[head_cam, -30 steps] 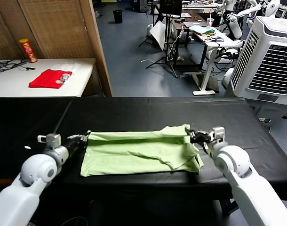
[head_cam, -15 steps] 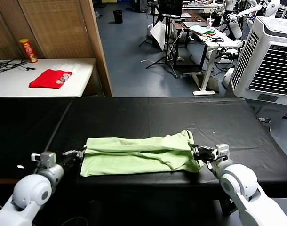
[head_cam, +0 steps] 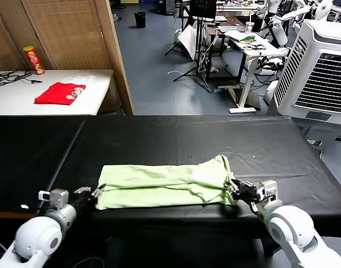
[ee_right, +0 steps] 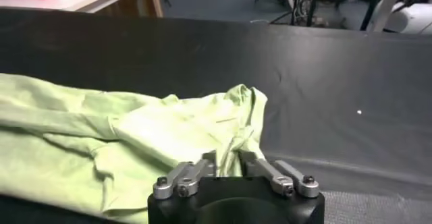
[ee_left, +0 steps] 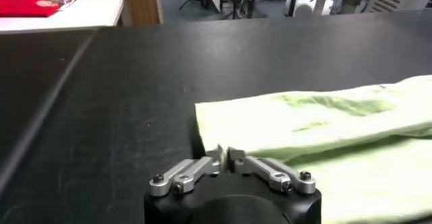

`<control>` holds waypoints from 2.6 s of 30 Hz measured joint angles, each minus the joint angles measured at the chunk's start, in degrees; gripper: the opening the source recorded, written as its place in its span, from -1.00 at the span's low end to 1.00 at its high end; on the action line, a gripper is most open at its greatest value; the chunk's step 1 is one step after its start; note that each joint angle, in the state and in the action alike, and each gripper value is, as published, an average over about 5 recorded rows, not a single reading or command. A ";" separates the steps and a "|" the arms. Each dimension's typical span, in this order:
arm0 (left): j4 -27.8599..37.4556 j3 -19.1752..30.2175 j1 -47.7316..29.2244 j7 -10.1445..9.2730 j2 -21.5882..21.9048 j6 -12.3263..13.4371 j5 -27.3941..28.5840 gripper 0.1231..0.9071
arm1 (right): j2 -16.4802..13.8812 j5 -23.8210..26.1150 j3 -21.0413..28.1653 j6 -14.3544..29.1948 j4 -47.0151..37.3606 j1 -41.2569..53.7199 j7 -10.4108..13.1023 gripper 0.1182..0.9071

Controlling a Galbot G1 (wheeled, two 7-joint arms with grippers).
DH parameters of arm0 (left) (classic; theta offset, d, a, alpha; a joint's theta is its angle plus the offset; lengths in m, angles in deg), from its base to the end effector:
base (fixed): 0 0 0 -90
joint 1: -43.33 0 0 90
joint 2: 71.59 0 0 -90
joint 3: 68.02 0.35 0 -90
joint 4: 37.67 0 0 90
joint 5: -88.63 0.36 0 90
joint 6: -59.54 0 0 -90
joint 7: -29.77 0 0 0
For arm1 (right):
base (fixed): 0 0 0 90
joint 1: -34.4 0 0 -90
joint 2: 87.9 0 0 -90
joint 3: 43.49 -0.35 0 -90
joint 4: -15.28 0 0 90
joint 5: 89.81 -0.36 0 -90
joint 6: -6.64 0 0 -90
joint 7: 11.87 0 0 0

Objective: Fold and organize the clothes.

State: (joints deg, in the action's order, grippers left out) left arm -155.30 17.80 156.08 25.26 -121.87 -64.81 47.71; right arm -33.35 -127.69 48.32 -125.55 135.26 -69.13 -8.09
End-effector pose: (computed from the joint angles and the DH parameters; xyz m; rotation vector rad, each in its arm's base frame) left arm 0.2446 0.1349 -0.2392 -0.2393 -2.5555 -0.0605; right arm 0.2693 -0.0906 -0.2132 0.3663 -2.5570 0.0713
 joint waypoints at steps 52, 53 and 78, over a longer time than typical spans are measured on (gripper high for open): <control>20.45 6.76 -18.86 -0.05 -9.62 8.94 3.07 -0.99 | 18.59 18.39 10.08 12.90 -27.22 18.27 4.10 -0.78; 20.47 6.80 -18.96 0.28 -9.59 9.04 3.56 -0.97 | 18.57 18.37 9.87 12.84 -26.93 18.03 3.76 -0.72; 11.83 0.60 -7.27 0.20 -10.58 8.31 2.17 0.72 | 11.81 17.89 4.74 12.73 -7.25 5.05 0.08 0.72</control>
State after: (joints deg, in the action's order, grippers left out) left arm -143.48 18.40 148.81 25.46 -132.45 -56.50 49.88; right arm -21.53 -109.80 53.06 -112.82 128.01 -64.08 -8.01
